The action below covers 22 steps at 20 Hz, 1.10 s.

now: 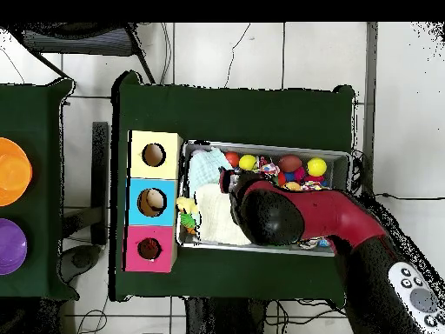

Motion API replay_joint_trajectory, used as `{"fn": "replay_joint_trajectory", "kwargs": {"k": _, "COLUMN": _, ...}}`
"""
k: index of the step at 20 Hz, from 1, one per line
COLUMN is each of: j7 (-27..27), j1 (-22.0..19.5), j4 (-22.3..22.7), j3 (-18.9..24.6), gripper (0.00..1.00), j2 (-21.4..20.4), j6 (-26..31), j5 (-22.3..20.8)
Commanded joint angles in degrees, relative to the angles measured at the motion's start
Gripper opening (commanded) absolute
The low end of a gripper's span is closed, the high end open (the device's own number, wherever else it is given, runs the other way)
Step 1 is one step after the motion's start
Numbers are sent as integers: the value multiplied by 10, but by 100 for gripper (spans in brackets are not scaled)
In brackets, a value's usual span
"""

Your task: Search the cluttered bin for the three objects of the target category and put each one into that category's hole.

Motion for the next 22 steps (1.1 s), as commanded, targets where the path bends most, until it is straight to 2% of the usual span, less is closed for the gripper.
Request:
{"fn": "replay_joint_trajectory", "kwargs": {"k": 1, "j7": 168, "j1": 34, "j4": 132, "j3": -93, "gripper": 100, "j2": -83, "j6": 68, "j5": 89}}
{"fn": "replay_joint_trajectory", "kwargs": {"k": 3, "j7": 122, "j1": 25, "j4": 143, "j3": -73, "gripper": 100, "j2": -69, "j6": 62, "j5": 101}}
{"fn": "replay_joint_trajectory", "kwargs": {"k": 6, "j7": 118, "j1": 40, "j4": 157, "j3": -77, "gripper": 100, "j2": -49, "j6": 11, "j5": 104}}
{"fn": "replay_joint_trajectory", "kwargs": {"k": 7, "j7": 117, "j1": 49, "j4": 155, "j3": -82, "gripper": 100, "j2": -45, "j6": 20, "j5": 108}}
{"fn": "replay_joint_trajectory", "kwargs": {"k": 9, "j7": 117, "j1": 59, "j4": 159, "j3": -84, "gripper": 100, "j2": -38, "j6": -7, "j5": 109}}
{"fn": "replay_joint_trajectory", "kwargs": {"k": 11, "j7": 165, "j1": 99, "j4": 152, "j3": -128, "gripper": 100, "j2": -41, "j6": -73, "j5": 103}}
{"fn": "replay_joint_trajectory", "kwargs": {"k": 12, "j7": 170, "j1": 107, "j4": 146, "j3": -135, "gripper": 100, "j2": -30, "j6": -95, "j5": 106}}
{"fn": "replay_joint_trajectory", "kwargs": {"k": 14, "j7": 176, "j1": 127, "j4": 130, "j3": -150, "gripper": 100, "j2": -8, "j6": -104, "j5": 120}}
{"fn": "replay_joint_trajectory", "kwargs": {"k": 17, "j7": 199, "j1": 156, "j4": 117, "j3": -195, "gripper": 100, "j2": 12, "j6": -130, "j5": 148}}
{"fn": "replay_joint_trajectory", "kwargs": {"k": 18, "j7": 207, "j1": 167, "j4": 118, "j3": -212, "gripper": 100, "j2": 14, "j6": -138, "j5": 159}}
{"fn": "replay_joint_trajectory", "kwargs": {"k": 19, "j7": 208, "j1": 172, "j4": 113, "j3": -226, "gripper": 100, "j2": 11, "j6": -121, "j5": 171}}
{"fn": "replay_joint_trajectory", "kwargs": {"k": 22, "j7": 205, "j1": 170, "j4": 127, "j3": -233, "gripper": 100, "j2": 8, "j6": -129, "j5": 199}}
